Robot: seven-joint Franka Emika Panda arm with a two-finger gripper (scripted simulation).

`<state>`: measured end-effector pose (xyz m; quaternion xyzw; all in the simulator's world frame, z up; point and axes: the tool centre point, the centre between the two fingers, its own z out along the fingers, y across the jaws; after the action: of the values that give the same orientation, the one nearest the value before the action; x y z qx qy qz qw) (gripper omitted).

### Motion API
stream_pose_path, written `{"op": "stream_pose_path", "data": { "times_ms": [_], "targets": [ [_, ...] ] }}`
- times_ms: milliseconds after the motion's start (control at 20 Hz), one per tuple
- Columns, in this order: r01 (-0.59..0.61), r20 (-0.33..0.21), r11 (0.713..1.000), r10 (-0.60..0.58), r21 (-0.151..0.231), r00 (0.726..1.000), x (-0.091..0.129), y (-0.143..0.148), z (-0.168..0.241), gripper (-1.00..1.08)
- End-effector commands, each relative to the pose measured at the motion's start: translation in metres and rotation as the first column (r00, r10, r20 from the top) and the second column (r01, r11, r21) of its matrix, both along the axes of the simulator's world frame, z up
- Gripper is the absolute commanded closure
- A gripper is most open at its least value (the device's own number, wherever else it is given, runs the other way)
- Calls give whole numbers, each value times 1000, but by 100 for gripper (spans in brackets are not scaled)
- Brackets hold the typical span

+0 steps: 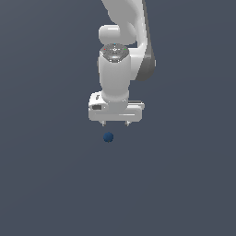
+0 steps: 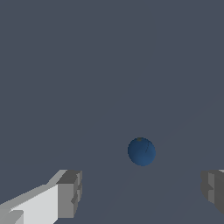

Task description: Pick up the object and move it to a goal position.

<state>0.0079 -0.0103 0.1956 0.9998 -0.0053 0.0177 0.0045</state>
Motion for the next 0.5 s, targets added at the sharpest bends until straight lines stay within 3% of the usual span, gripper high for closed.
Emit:
{"op": "stream_pose_path", "data": {
  "times_ms": [0,450],
  "targets": [
    [0,0,1000,0,0,1000,0,0,0,-92],
    [-59,26,998,59,6,998,3,16,11,-92]
  ]
}}
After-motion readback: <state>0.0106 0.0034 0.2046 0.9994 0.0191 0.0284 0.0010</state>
